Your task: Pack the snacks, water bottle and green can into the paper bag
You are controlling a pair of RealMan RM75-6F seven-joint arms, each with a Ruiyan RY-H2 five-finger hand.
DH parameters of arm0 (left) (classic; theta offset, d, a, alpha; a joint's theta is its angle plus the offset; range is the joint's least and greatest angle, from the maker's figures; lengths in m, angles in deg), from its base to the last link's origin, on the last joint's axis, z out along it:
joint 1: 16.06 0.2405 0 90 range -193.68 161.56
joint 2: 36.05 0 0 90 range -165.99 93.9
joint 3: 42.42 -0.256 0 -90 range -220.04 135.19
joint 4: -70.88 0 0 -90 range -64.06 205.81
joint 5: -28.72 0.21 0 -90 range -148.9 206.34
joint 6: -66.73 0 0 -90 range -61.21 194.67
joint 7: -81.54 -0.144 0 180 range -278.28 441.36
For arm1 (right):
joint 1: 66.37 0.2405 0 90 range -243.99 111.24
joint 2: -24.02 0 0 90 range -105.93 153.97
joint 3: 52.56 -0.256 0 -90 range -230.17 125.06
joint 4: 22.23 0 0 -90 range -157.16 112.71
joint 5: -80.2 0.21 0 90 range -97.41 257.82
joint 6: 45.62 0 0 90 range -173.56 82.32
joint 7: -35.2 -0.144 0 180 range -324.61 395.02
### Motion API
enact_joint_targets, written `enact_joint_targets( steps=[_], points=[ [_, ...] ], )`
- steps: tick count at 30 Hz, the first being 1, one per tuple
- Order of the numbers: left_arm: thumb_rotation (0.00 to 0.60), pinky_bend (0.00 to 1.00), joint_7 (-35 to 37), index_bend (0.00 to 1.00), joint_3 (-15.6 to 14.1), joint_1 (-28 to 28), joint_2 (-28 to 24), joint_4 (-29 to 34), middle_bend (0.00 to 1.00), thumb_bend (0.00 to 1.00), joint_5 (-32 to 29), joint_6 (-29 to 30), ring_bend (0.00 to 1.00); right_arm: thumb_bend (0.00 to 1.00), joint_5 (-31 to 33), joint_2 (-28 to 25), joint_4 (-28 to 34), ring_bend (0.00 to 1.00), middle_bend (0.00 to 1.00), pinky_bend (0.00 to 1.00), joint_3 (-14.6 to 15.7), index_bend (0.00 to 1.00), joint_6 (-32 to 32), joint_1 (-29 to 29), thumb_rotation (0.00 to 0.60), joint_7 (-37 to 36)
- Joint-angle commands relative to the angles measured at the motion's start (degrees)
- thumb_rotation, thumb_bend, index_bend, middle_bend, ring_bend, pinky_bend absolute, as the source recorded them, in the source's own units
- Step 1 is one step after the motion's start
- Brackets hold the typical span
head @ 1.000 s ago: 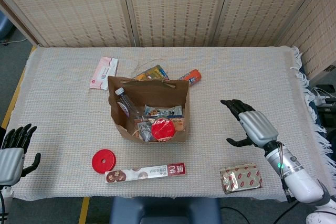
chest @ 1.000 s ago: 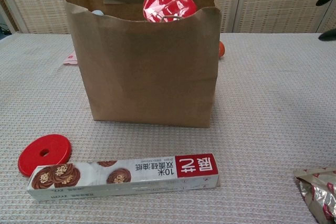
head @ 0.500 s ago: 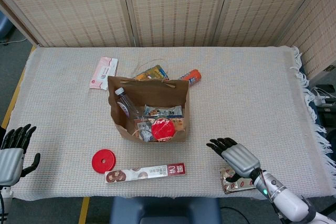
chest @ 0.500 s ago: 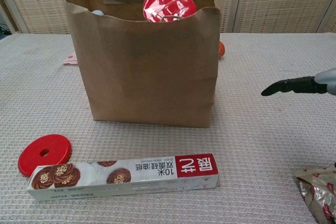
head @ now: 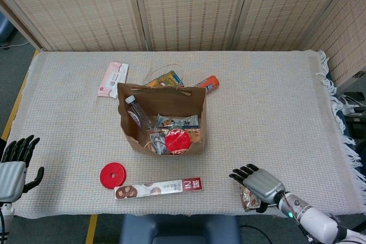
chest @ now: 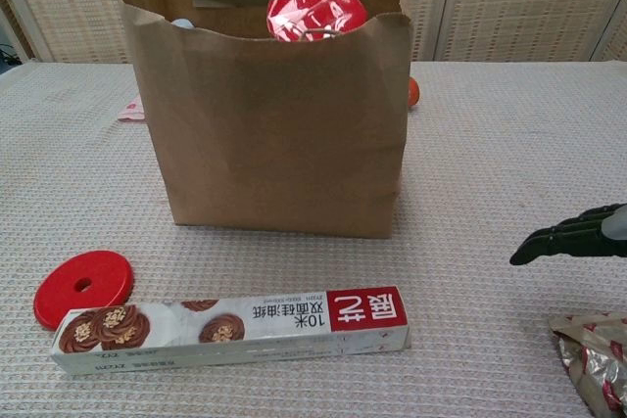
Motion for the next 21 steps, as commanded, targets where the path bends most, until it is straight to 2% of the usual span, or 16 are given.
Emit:
enact_joint_targets(
  steps=[1,11,21],
  points=[
    [0.600,0.00,-0.06,0.05,-0.01,0.02,-0.01,0.05,0.00,0.44,0.00,0.02,0.00,0.00,0.61,1.09,-0.77,0.00,0.00,0.05,1.55,0.00,-1.95,-0.17,0.600,2.43],
    [0.600,0.00,0.03,0.05,0.01,0.01,-0.02,0.06,0.00,0.44,-0.06,-0.03,0.00,0.00,4.27,6.15,-3.31,0.00,0.00,0.05,6.32,0.00,-4.75,0.78,0.600,10.93],
    [0.600,0.00,0.23,0.05,-0.04,0.02,-0.07,0.02,0.00,0.44,0.04,-0.05,0.00,0.00,6.31,9.39,-3.97,0.00,0.00,0.05,8.41,0.00,-8.64,0.97,0.600,15.23]
  ],
)
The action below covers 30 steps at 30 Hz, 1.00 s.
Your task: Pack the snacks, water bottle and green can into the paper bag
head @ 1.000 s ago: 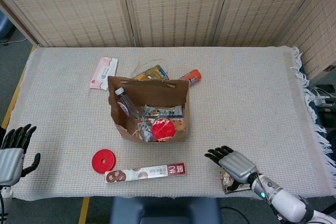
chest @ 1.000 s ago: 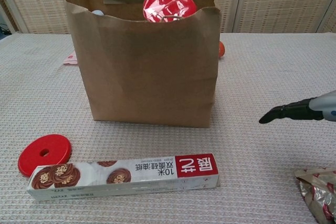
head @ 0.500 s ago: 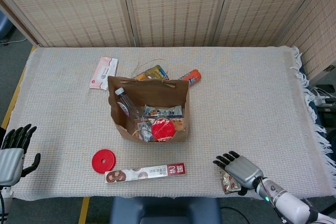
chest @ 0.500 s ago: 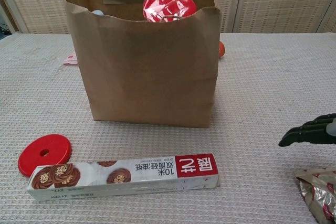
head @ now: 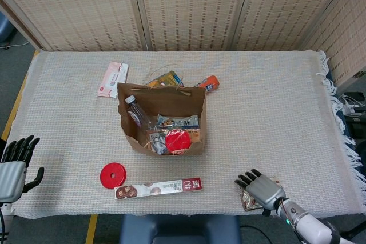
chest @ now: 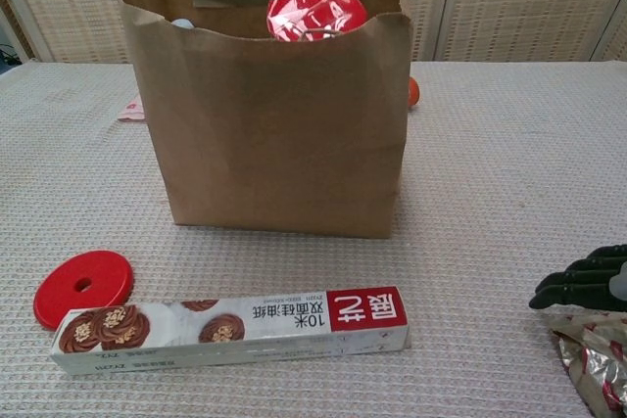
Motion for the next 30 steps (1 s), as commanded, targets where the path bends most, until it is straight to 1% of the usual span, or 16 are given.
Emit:
enact_joint_targets(
  steps=[1,8,14,19,21,25,27,29,30],
  points=[
    [0.600,0.00,0.00,0.05,0.00,0.00,0.00,-0.02,0.00,0.44,0.02,0.00,0.00,0.00,0.61,0.93,-0.25,0.00,0.00,0.05,0.69,0.00,-0.71,0.28,0.600,1.15],
    [0.600,0.00,0.05,0.05,-0.01,-0.01,-0.02,-0.01,0.00,0.44,0.04,-0.02,0.00,0.00,0.96,3.06,-1.20,0.00,0.00,0.06,2.08,0.00,-3.10,0.38,0.600,4.26],
    [0.600,0.00,0.29,0.05,-0.02,-0.03,-0.09,0.00,0.00,0.45,0.08,-0.07,0.00,0.00,1.09,5.19,-2.55,0.00,0.01,0.12,2.52,0.00,-5.90,-0.25,0.600,5.92],
    [0.600,0.00,0.46,0.05,-0.05,-0.05,-0.14,-0.03,0.00,0.45,0.13,-0.13,0.00,0.00,1.26,6.30,-3.20,0.01,0.05,0.17,2.85,0.03,-7.25,-0.55,0.600,6.75],
    [0.600,0.00,0.54,0.05,-0.05,-0.05,-0.15,-0.02,0.00,0.45,0.15,-0.12,0.00,0.00,1.21,6.69,-3.49,0.04,0.08,0.20,2.92,0.06,-7.72,-0.69,0.600,6.85],
    [0.600,0.00,0.64,0.05,-0.05,-0.06,-0.19,0.00,0.00,0.45,0.17,-0.14,0.00,0.00,0.96,7.26,-4.08,0.16,0.19,0.34,3.08,0.18,-8.33,-0.85,0.600,7.06],
    [0.600,0.00,0.67,0.05,-0.06,-0.07,-0.21,0.00,0.00,0.44,0.19,-0.16,0.00,0.03,0.55,7.61,-4.48,0.23,0.24,0.41,3.10,0.24,-8.77,-1.03,0.600,7.05],
    [0.600,0.00,0.70,0.05,-0.07,-0.07,-0.22,0.00,0.00,0.44,0.19,-0.17,0.00,0.10,-0.17,7.96,-4.97,0.33,0.33,0.50,3.12,0.35,-9.22,-1.30,0.600,6.92],
    [0.600,0.00,0.74,0.05,-0.08,-0.07,-0.22,-0.01,0.00,0.44,0.18,-0.18,0.00,0.12,-0.60,8.11,-5.22,0.37,0.37,0.53,3.16,0.39,-9.35,-1.44,0.600,6.74]
  ],
)
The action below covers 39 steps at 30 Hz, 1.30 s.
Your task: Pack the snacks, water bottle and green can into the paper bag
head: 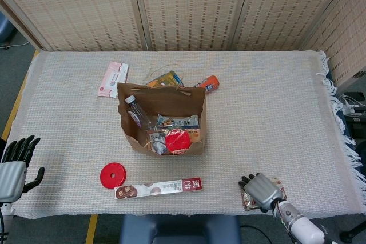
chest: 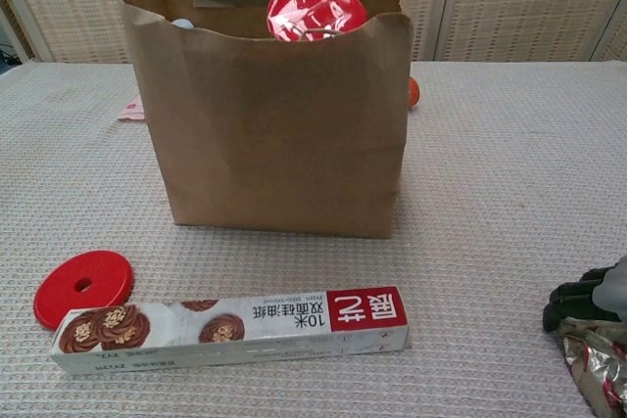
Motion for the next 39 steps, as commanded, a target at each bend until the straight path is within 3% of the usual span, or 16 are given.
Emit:
enact_joint_targets(
  steps=[1,5,10,23,30,35,39],
  points=[
    [0.600,0.00,0.06,0.05,0.00,0.00,-0.01,-0.01,0.00,0.44,0.00,-0.01,0.00,0.16,-1.03,0.43,-0.64,0.41,0.41,0.57,0.05,0.45,-0.42,-0.39,0.600,-0.49],
    [0.600,0.00,0.06,0.05,0.02,-0.03,-0.05,0.05,0.00,0.44,-0.02,-0.04,0.00,0.28,-3.32,0.70,-1.38,0.52,0.51,0.65,-0.09,0.59,-1.17,-1.13,0.600,-2.05],
    [0.600,0.00,0.03,0.05,0.03,-0.05,-0.12,0.17,0.00,0.44,-0.04,-0.08,0.00,0.35,-6.89,0.25,-2.14,0.56,0.55,0.69,-0.69,0.66,-2.38,-2.29,0.600,-5.68],
    [0.600,0.00,-0.07,0.05,0.02,-0.05,-0.11,0.20,0.00,0.44,-0.07,-0.08,0.00,0.38,-10.28,-4.48,-0.86,0.58,0.57,0.69,-4.77,0.68,-5.83,-3.68,0.600,-15.48],
    [0.600,0.00,-0.27,0.05,0.02,-0.03,-0.03,0.21,0.00,0.44,-0.09,-0.03,0.00,0.38,-11.64,-9.53,2.08,0.58,0.57,0.69,-14.97,0.70,-15.17,-4.65,0.600,-27.29],
    [0.600,0.00,-0.25,0.05,0.03,-0.05,-0.04,0.20,0.00,0.44,-0.10,-0.06,0.00,0.38,-9.28,-10.86,4.80,0.59,0.57,0.69,-21.64,0.71,-19.03,-3.59,0.600,-28.17],
    [0.600,0.00,-0.12,0.05,0.01,-0.06,-0.06,0.16,0.00,0.44,-0.06,-0.08,0.00,0.38,-5.54,-9.93,7.39,0.59,0.58,0.69,-28.65,0.71,-22.58,-1.03,0.600,-25.80]
  ],
)
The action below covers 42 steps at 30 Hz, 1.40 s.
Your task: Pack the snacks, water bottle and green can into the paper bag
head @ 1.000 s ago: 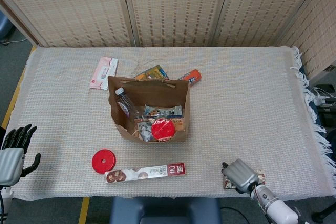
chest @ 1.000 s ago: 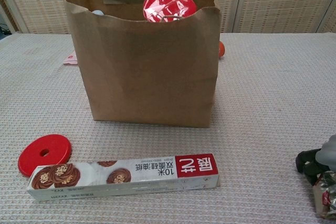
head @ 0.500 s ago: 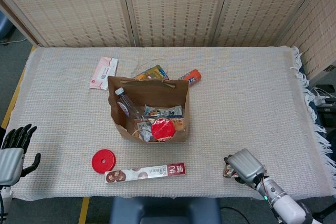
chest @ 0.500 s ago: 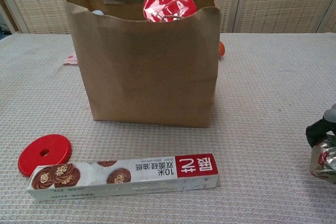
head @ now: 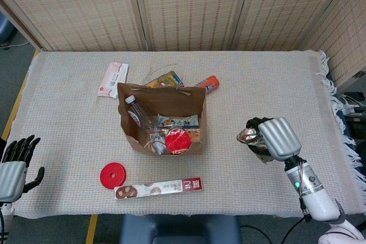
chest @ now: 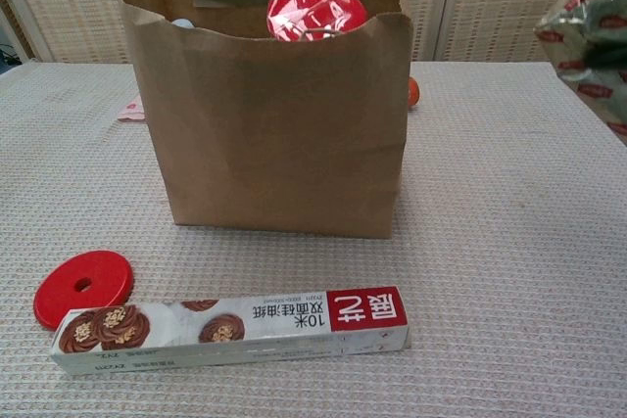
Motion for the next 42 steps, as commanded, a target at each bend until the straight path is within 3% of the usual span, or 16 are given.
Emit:
enact_joint_targets(
  steps=[1,8,11,15,24,32,38,41,42],
  points=[
    [0.600,0.00,0.08,0.05,0.00,-0.01,-0.03,0.00,0.00,0.44,0.01,-0.03,0.00,0.38,3.77,0.89,2.96,0.59,0.58,0.69,-6.74,0.71,-4.15,2.85,0.600,2.37],
    [0.600,0.00,0.36,0.05,-0.01,-0.09,-0.12,-0.10,0.00,0.44,0.06,-0.16,0.00,0.38,6.80,9.82,4.27,0.59,0.58,0.69,-18.33,0.72,-12.41,10.81,0.600,10.33],
    [0.600,0.00,0.52,0.05,-0.05,-0.09,-0.13,-0.16,0.00,0.44,0.11,-0.18,0.00,0.38,7.03,15.33,2.72,0.59,0.59,0.69,-21.17,0.72,-14.68,15.51,0.600,15.35],
    [0.600,0.00,0.73,0.05,-0.10,-0.06,-0.14,-0.23,0.00,0.45,0.22,-0.14,0.00,0.38,8.10,21.68,-0.58,0.59,0.59,0.69,-22.59,0.73,-15.02,21.48,0.600,21.83],
    [0.600,0.00,1.11,0.05,-0.12,-0.08,-0.22,-0.34,0.00,0.45,0.15,-0.27,0.00,0.38,10.19,35.00,-14.70,0.59,0.60,0.69,-23.27,0.73,-14.76,30.85,0.600,26.56],
    [0.600,0.00,1.69,0.05,-0.15,-0.14,-0.43,-0.38,0.00,0.45,0.16,-0.49,0.00,0.38,9.07,40.32,-24.64,0.59,0.60,0.69,-20.00,0.71,-12.74,33.00,0.600,26.69],
    [0.600,0.00,1.62,0.05,-0.16,-0.16,-0.45,-0.34,0.00,0.45,0.13,-0.52,0.00,0.38,8.58,42.21,-26.96,0.57,0.60,0.69,-18.80,0.69,-11.48,33.24,0.600,26.29],
    [0.600,0.00,1.61,0.05,-0.17,-0.13,-0.43,-0.38,0.00,0.45,0.14,-0.47,0.00,0.37,12.89,41.46,-24.34,0.41,0.52,0.54,-18.15,0.48,-9.55,32.54,0.600,30.29],
    [0.600,0.00,1.59,0.05,-0.18,-0.12,-0.42,-0.39,0.00,0.45,0.15,-0.45,0.00,0.33,14.38,41.00,-23.18,0.28,0.40,0.41,-18.18,0.31,-9.16,32.35,0.600,31.66]
  ],
)
